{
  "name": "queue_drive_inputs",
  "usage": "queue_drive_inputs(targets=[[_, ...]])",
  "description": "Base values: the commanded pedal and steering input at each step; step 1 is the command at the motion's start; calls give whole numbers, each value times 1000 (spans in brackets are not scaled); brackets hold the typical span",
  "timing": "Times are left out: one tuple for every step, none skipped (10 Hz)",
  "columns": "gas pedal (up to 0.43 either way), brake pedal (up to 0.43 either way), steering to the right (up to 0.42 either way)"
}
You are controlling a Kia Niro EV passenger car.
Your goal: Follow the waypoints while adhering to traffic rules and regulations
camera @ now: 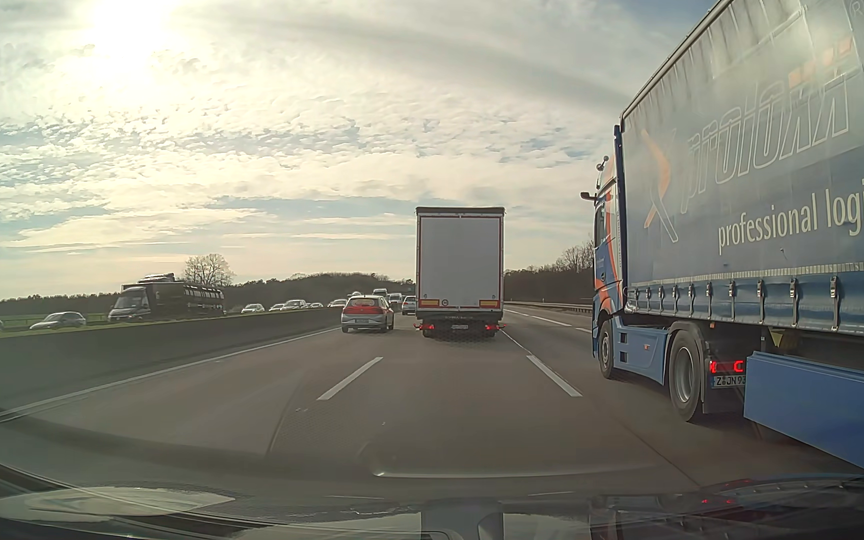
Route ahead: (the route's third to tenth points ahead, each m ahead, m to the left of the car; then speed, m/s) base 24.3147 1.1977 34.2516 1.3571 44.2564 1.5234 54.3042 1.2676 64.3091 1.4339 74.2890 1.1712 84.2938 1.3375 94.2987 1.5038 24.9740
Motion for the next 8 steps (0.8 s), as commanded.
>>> queue_drive_inputs(targets=[[0,0,-2],[0,0,-2],[0,0,-2],[0,0,-2],[0,0,-2],[0,0,-2],[0,0,-2],[0,0,-2]])
